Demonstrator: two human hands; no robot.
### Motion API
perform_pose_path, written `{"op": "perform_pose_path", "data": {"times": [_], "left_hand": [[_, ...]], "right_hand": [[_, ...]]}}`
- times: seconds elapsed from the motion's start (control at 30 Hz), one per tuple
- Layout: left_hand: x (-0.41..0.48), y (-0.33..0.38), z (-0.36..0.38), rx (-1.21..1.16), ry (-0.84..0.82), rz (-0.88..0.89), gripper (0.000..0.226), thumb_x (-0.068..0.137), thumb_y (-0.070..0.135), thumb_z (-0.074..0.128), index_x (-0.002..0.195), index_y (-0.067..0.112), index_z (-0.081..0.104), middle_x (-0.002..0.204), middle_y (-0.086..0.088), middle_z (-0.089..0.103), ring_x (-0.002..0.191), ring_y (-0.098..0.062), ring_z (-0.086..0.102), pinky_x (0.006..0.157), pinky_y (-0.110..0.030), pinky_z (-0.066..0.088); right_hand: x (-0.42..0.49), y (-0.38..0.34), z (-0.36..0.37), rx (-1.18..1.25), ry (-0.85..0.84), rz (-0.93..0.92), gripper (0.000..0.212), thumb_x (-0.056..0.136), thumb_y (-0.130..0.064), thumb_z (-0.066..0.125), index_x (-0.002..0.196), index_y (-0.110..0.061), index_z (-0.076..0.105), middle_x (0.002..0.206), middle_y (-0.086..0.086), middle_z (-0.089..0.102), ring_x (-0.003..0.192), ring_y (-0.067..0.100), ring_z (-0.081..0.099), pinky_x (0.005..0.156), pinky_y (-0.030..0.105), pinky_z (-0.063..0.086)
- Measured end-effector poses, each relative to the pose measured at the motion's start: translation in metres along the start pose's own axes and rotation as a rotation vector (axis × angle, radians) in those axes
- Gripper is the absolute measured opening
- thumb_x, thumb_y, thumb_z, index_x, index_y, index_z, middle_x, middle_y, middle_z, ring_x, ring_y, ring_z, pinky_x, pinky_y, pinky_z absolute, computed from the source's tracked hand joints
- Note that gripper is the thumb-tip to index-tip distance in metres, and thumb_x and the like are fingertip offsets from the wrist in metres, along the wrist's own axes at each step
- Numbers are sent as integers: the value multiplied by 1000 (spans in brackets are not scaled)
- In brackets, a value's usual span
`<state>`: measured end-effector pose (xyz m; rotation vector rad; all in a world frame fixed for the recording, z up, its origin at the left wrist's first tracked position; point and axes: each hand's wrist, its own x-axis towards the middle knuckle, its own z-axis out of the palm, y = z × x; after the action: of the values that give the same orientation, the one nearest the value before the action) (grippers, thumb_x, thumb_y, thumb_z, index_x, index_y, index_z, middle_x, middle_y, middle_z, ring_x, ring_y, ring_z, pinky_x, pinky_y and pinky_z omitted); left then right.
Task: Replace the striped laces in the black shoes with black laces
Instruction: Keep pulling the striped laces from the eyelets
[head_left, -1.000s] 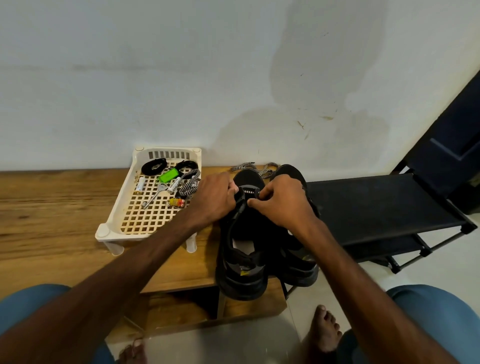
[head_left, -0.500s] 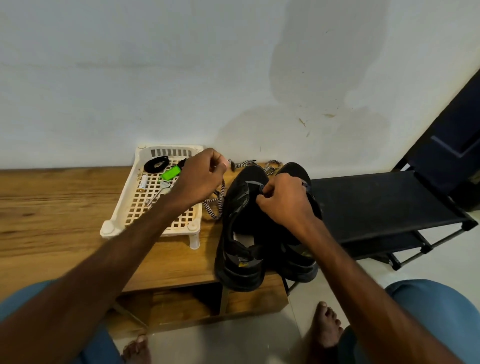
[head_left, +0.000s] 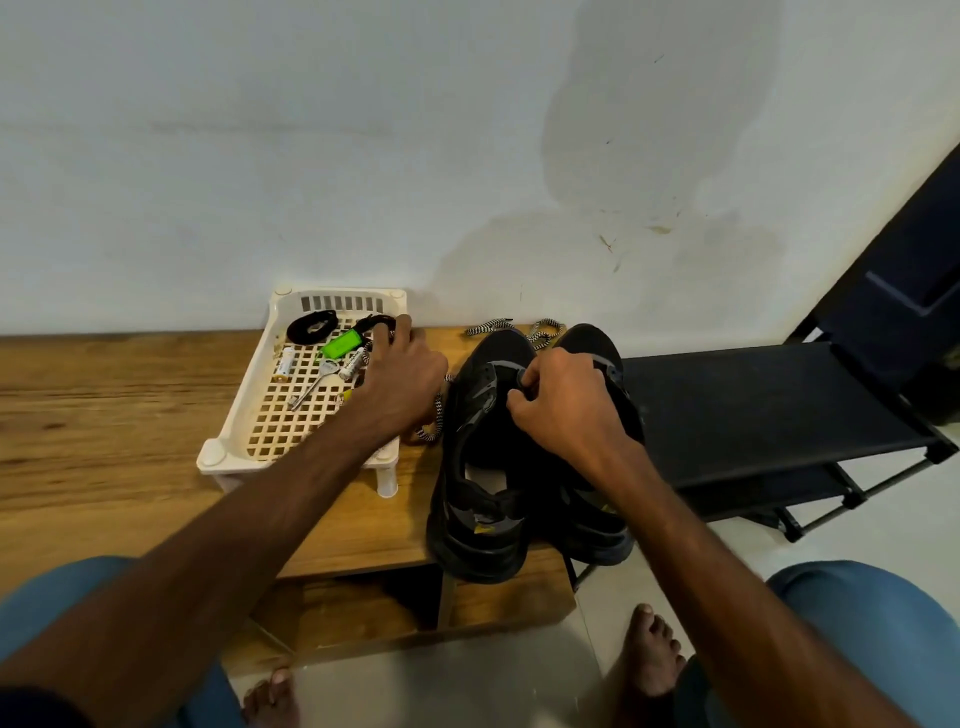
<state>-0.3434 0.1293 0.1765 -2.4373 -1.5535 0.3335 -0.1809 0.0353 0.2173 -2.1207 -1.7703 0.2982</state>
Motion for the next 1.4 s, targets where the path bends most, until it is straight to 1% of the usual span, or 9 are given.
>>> {"op": "perform_pose_path", "data": {"times": [0.23, 0.43, 0.57, 0.77, 0.87, 0.93, 1.1, 1.3, 1.4], "left_hand": [[-3, 6, -17, -106, 189, -98, 17, 91, 9, 61, 107, 9, 68, 107, -14, 70, 120, -38, 51, 99, -48, 40], [-4, -18, -67, -1108, 535, -102, 16, 93, 4, 65, 101, 7, 77, 89, -8, 77, 75, -21, 75, 75, -38, 63], [14, -13, -100, -1474, 558, 11, 26, 94, -10, 57, 109, 2, 74, 94, -8, 78, 87, -14, 76, 85, -35, 62], [47, -10, -112, -1280, 646, 53, 41, 84, -16, 52, 114, 4, 71, 104, -3, 77, 104, -13, 71, 96, -31, 56], [53, -6, -94, -1162, 616, 25, 47, 81, -18, 51, 118, 6, 69, 115, -5, 73, 106, -13, 65, 85, -1, 43], [56, -3, -76, -1094, 472, 40, 48, 83, -15, 56, 125, 7, 65, 126, -8, 68, 112, -14, 59, 79, 5, 36], [58, -1, -48, -801, -13, 113, 57, 85, -1, 66, 139, 11, 54, 146, -8, 54, 131, -25, 52, 99, -27, 43], [33, 15, -50, -643, 163, 24, 34, 87, 12, 67, 120, 21, 70, 128, -3, 66, 123, -27, 55, 103, -48, 48], [16, 20, -55, -696, 236, 58, 27, 92, 29, 68, 118, 20, 70, 123, -2, 67, 116, -23, 59, 98, -43, 50]], "right_hand": [[1, 2, 0, -16, -16, -2, 24, 95, -29, 69, 99, -6, 72, 86, 7, 71, 78, 21, 70, 79, 39, 63], [2, 2, 0, -32, -10, -18, 23, 94, -29, 71, 93, -6, 68, 82, 7, 66, 77, 24, 69, 73, 38, 62], [2, 1, -1, -19, -6, -21, 23, 93, -29, 72, 92, -7, 65, 85, 8, 67, 80, 26, 70, 75, 42, 63], [5, 3, 0, 5, -32, -22, 22, 93, -28, 73, 98, -7, 68, 85, 5, 68, 79, 21, 71, 75, 38, 64], [6, 3, 1, 13, -47, -23, 23, 94, -29, 72, 104, -8, 67, 90, 5, 68, 83, 21, 71, 78, 36, 63], [7, 2, 2, -1, -44, -29, 23, 95, -30, 71, 102, -9, 66, 90, 5, 67, 85, 23, 70, 79, 38, 63], [9, 4, -6, 44, -74, -24, 36, 96, -44, 68, 94, -8, 73, 83, 5, 70, 76, 20, 69, 74, 38, 62], [12, 28, -44, 227, 185, 15, 6, 91, -20, 75, 95, -18, 79, 88, -3, 75, 77, 11, 71, 80, 37, 63], [10, 50, -58, 85, 200, 60, 42, 83, -40, 82, 119, -20, 73, 117, 1, 69, 102, 17, 66, 88, 38, 60]]}}
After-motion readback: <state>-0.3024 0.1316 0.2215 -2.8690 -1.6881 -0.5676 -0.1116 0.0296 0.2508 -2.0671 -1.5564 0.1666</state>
